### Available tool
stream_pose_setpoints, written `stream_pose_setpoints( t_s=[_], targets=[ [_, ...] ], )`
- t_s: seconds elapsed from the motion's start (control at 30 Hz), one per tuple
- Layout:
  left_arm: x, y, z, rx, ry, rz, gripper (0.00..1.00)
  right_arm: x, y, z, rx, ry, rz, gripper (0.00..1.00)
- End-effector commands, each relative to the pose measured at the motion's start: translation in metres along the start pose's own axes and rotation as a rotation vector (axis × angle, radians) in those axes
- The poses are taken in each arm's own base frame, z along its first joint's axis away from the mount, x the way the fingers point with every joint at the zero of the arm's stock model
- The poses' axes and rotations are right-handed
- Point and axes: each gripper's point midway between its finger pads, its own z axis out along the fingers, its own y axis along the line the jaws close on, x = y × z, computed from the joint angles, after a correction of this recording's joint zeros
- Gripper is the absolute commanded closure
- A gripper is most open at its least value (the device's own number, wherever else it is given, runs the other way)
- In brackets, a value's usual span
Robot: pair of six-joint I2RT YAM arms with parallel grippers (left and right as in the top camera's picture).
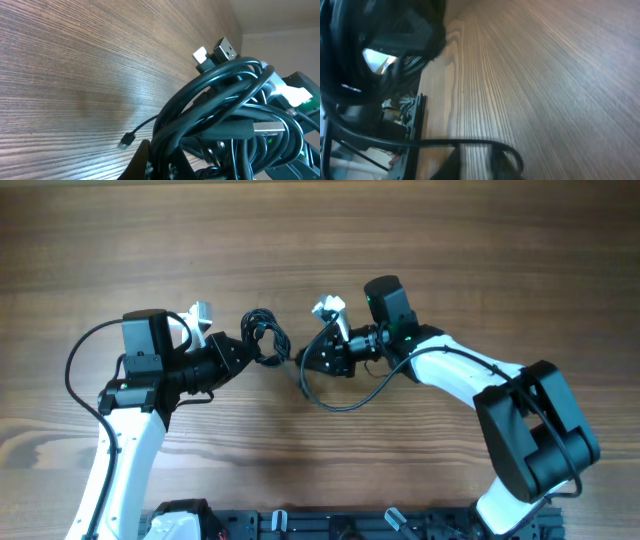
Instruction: Untangle cables
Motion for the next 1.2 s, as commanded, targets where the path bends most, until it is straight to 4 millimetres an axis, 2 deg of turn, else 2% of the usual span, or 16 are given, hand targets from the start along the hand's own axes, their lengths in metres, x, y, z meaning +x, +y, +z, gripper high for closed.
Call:
stream_pose_setpoints(
  t_s=[0.0, 0.13, 0.2, 0.23, 0.3, 0.37, 0.43, 0.5, 0.6, 0.63, 0.7, 0.8, 0.87, 0.93, 1.07, 1.17],
  targets=[
    [-0.002, -0.012, -0.002, 0.039, 0.005, 0.009, 0.96, 0.007, -0.013, 0.002, 0.052, 0.014, 0.031, 0.43],
    [0.004, -0.022, -0.003, 0.098, 0.044, 0.008, 0.96, 0.004, -0.020, 0.012, 0.133, 0.014, -0.021, 0.45],
    [0.007, -0.026, -0.004, 0.121, 0.060, 0.008, 0.96, 0.001, -0.039, 0.013, 0.263, 0.007, -0.041, 0.50],
    [0.007, -0.026, -0.004, 0.121, 0.060, 0.008, 0.96, 0.000, -0.042, 0.012, 0.282, 0.004, -0.043, 0.53],
    [0.007, -0.026, -0.004, 0.120, 0.059, 0.007, 0.96, 0.001, -0.039, 0.013, 0.265, 0.007, -0.039, 0.96],
    [0.006, -0.025, -0.004, 0.115, 0.056, 0.009, 0.96, 0.006, -0.030, 0.012, 0.194, 0.020, -0.011, 0.96],
    [0.001, -0.017, -0.003, 0.068, 0.026, 0.007, 0.96, 0.005, -0.026, 0.002, 0.156, 0.011, 0.079, 0.96],
    [-0.005, -0.003, -0.002, -0.009, -0.015, -0.002, 0.96, -0.002, -0.023, -0.020, 0.119, -0.026, 0.217, 0.95],
    [-0.008, 0.010, -0.003, -0.080, -0.042, -0.071, 0.96, -0.009, -0.019, -0.045, 0.158, -0.046, 0.254, 0.95],
    [-0.008, 0.018, -0.004, -0.120, -0.056, -0.110, 0.96, -0.016, -0.012, -0.052, 0.185, -0.058, 0.241, 0.95],
    [-0.009, 0.027, -0.005, -0.169, -0.077, -0.171, 0.96, -0.032, 0.014, -0.060, 0.176, -0.084, 0.198, 0.95],
    [-0.009, 0.032, -0.002, -0.219, -0.102, -0.208, 0.96, -0.054, 0.055, -0.065, 0.149, -0.122, 0.100, 0.95],
    [-0.004, 0.031, 0.004, -0.258, -0.111, -0.229, 0.96, -0.068, 0.074, -0.070, 0.161, -0.161, 0.050, 0.95],
    [0.005, 0.024, 0.013, -0.273, -0.100, -0.227, 0.96, -0.075, 0.070, -0.069, 0.263, -0.190, 0.025, 0.95],
    [0.023, 0.003, 0.029, -0.240, -0.057, -0.218, 0.96, -0.070, 0.058, -0.048, 0.412, -0.176, 0.014, 0.95],
    [0.039, -0.007, 0.037, -0.233, -0.020, -0.243, 0.96, -0.071, 0.041, -0.045, 0.609, -0.199, -0.015, 0.95]
  ],
)
